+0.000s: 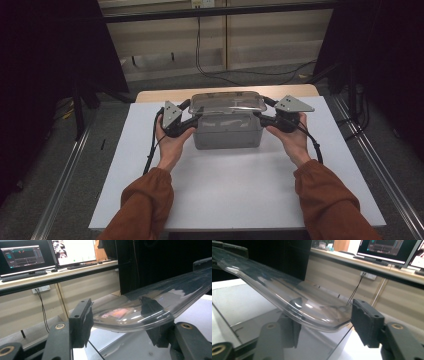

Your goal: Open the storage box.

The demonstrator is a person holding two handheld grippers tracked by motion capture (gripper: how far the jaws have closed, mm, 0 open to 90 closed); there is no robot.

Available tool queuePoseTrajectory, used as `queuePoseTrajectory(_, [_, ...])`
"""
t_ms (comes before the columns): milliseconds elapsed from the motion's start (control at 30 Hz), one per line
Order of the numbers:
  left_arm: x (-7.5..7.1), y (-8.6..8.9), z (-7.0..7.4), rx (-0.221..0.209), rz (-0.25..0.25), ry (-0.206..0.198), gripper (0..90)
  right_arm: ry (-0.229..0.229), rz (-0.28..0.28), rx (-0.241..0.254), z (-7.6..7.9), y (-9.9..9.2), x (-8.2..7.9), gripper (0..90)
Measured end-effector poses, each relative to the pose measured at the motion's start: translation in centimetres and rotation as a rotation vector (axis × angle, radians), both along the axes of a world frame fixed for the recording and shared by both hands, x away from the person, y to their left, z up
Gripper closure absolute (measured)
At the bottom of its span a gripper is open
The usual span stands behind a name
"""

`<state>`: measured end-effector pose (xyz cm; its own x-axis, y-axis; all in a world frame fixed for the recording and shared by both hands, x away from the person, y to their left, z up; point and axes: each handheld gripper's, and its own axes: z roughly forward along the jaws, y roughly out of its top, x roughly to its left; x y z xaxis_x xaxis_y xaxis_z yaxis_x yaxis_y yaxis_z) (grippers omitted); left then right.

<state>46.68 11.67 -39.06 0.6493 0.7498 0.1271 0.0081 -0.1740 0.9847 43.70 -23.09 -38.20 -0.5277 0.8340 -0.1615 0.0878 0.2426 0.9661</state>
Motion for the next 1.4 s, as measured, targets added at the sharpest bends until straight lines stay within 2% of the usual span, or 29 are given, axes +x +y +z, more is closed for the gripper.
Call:
queuePoseTrajectory(167, [0.3, -0.1, 0.2, 0.004, -0.01, -0.01, 43.5, -0.013, -0.007, 0.017, 0.2, -0.4, 0.2, 46.0])
queuePoseTrajectory(433, [0.9, -0.2, 1.0, 0.002, -0.006, -0.029, 44.3, -0.02, 0.024, 0.005, 1.3, 0.1, 1.0, 53.3])
queuePoseTrajectory(667, [1.7, 0.0, 1.7, 0.005, -0.006, -0.028, 42.2, -0.043, 0.02, 0.028, 1.5, 0.2, 1.3, 55.3])
queuePoseTrajectory(867, [2.4, 0.1, 1.6, -0.004, 0.006, -0.018, 42.4, -0.05, 0.019, 0.043, 1.7, 0.1, 1.6, 55.8])
queuePoseTrajectory(933, [2.6, 0.2, 1.4, 0.003, 0.014, -0.019, 44.5, -0.052, 0.017, 0.051, 1.6, 0.1, 1.7, 55.6])
queuePoseTrajectory(1067, [3.1, 0.2, 1.0, -0.013, 0.011, -0.009, 49.7, -0.056, 0.017, 0.058, 1.6, 0.0, 1.8, 55.9])
queuePoseTrajectory(1233, [3.3, 0.1, 1.1, -0.003, -0.005, -0.021, 56.0, -0.055, 0.01, 0.072, 1.7, -0.3, 2.1, 57.4])
queuePoseTrajectory(1400, [3.5, 0.0, 1.1, -0.016, 0.007, -0.021, 58.6, -0.051, 0.01, 0.08, 1.9, -0.3, 2.6, 57.1])
